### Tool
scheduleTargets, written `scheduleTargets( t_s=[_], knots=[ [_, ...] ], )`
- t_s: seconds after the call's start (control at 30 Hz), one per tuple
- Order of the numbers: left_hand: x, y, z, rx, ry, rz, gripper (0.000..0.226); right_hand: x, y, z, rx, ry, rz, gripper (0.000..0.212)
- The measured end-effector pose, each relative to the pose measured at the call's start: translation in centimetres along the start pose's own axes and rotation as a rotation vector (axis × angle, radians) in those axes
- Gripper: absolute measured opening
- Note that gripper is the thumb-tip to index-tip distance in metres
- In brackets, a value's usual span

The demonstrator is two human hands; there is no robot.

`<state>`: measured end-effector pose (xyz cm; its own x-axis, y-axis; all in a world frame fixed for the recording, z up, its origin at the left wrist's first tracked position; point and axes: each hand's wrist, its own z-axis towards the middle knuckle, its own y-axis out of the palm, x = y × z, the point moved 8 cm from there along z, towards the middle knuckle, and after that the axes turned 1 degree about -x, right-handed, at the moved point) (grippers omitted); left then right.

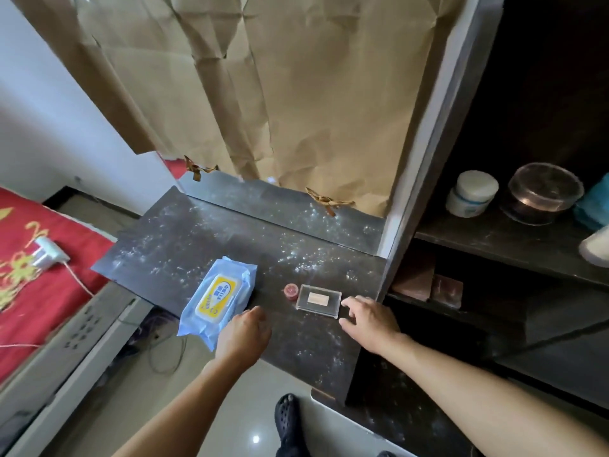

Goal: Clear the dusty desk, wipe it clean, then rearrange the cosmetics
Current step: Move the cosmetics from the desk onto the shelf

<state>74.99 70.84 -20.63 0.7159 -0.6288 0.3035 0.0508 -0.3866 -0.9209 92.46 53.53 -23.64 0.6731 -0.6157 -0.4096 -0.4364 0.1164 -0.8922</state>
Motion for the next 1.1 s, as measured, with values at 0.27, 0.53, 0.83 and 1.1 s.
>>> scheduleTargets(
  t_s=[0.27, 0.53, 0.83, 1.1],
  knots=[
    [-1.6, 2.1, 6.5, -0.209, 0.161, 0.097, 0.015, -2.4, 4.6, 7.1, -0.167, 0.143, -0.138, 0.073],
    [0.3, 6.0, 13.0, -0.376, 0.399, 0.195, 0.043, -2.5, 6.4, 8.7, -0.161, 0.211, -0.265, 0.070],
    [2.7, 8.4, 14.7, -0.349, 0.545, 0.243, 0.020, -1.4, 6.3, 6.6, -0.081, 0.329, -0.120, 0.044],
    [4.5, 7.4, 12.9, -0.295, 0.578, 0.083, 0.023, 1.0, 3.5, 0.1, 0.194, 0.358, 0.145, 0.028]
  ],
)
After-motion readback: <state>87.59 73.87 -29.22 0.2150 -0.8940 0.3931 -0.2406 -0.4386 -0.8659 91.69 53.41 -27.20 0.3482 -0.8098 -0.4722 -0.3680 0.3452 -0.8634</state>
